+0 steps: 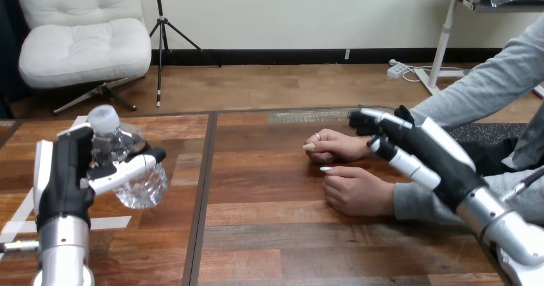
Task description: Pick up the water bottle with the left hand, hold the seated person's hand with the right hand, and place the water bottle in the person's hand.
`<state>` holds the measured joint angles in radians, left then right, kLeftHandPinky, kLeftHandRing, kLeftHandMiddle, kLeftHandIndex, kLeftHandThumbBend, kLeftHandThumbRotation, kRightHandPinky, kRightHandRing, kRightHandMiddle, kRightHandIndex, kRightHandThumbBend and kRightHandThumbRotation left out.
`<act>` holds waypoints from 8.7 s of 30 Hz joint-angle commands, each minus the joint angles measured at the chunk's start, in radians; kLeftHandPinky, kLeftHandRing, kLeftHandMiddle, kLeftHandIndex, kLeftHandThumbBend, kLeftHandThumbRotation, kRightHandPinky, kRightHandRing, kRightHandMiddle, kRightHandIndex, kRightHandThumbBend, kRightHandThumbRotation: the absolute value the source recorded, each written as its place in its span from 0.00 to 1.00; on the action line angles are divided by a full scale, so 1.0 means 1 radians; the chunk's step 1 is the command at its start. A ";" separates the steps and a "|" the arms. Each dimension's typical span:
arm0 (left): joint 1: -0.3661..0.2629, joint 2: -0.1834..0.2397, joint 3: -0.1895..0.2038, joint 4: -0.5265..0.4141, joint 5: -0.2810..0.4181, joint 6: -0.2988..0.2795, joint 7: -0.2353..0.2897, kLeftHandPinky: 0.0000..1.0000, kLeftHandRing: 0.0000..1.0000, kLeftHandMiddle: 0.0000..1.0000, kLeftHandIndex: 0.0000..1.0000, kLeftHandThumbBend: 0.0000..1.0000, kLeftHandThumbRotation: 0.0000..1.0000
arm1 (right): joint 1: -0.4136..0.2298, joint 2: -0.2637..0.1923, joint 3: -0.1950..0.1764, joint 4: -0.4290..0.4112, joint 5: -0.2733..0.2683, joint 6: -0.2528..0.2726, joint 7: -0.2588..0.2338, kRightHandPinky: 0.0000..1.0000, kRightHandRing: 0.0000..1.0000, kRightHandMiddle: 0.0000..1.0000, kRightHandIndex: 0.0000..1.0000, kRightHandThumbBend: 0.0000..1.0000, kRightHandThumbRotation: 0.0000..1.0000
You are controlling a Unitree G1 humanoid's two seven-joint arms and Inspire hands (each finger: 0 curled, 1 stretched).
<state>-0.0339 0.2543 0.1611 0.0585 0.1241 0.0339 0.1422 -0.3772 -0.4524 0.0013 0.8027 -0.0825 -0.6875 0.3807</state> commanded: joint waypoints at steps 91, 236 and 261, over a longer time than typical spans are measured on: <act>-0.035 -0.027 0.039 -0.298 -0.030 -0.011 -0.053 0.28 0.33 0.39 0.40 0.74 0.00 | -0.380 -0.172 0.219 0.371 -0.428 0.009 -0.269 0.71 0.84 0.88 0.89 1.00 0.66; -0.007 -0.034 0.059 -0.322 -0.064 -0.021 -0.093 0.28 0.34 0.39 0.40 0.72 0.00 | -0.510 -0.153 0.503 0.400 -0.699 0.193 -0.374 0.60 0.69 0.72 0.73 0.98 0.36; -0.011 -0.028 0.058 -0.315 -0.063 -0.039 -0.097 0.28 0.34 0.39 0.40 0.72 0.00 | -0.506 -0.136 0.533 0.404 -0.734 0.197 -0.459 0.56 0.60 0.63 0.64 0.99 0.36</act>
<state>0.0020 0.2203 0.2114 -0.2020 0.0719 0.0355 0.0459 -0.8169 -0.6103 0.5172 1.2238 -0.8031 -0.4984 -0.0301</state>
